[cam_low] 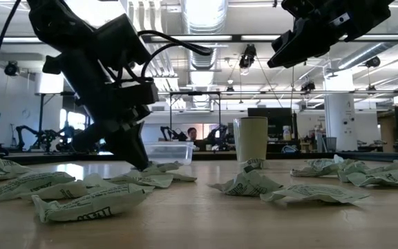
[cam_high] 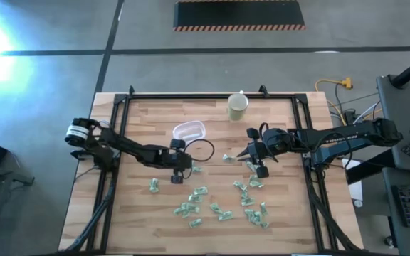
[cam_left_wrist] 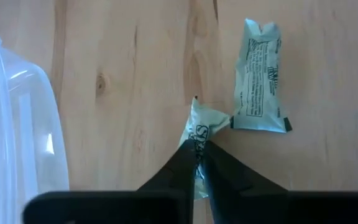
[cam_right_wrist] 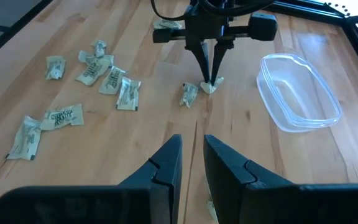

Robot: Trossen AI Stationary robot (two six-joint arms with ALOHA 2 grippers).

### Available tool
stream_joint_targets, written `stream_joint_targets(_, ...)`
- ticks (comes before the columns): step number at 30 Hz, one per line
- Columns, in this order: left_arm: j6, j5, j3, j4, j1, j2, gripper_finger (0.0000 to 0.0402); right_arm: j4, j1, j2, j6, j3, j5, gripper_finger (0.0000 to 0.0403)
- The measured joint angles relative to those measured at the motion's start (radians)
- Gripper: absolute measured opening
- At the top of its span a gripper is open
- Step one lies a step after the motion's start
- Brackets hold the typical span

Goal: Pick and place Stevia / Truvia into bins
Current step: Put the stevia packet into the transparent container

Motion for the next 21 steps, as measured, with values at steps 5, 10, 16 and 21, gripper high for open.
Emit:
stream_joint_targets(5, -0.001, -0.010, -0.001, -0.003, 0.000, -0.023, 0.0009, 0.000, 0.000, 0.000, 0.000, -0.001, 0.000, 0.0056)
stream_joint_targets(10, -0.003, -0.039, 0.005, -0.001, -0.009, -0.090, 0.0002, -0.001, 0.000, 0.000, -0.001, -0.001, 0.000, 0.0056)
stream_joint_targets(16, 0.034, -0.220, 0.003, -0.002, -0.013, -0.190, 0.0001, 0.002, 0.000, 0.000, -0.001, -0.002, 0.000, 0.0056)
stream_joint_targets(21, 0.089, -0.324, 0.002, 0.000, 0.048, -0.228, 0.0001, 0.021, 0.000, 0.000, 0.013, -0.004, 0.000, 0.0056)
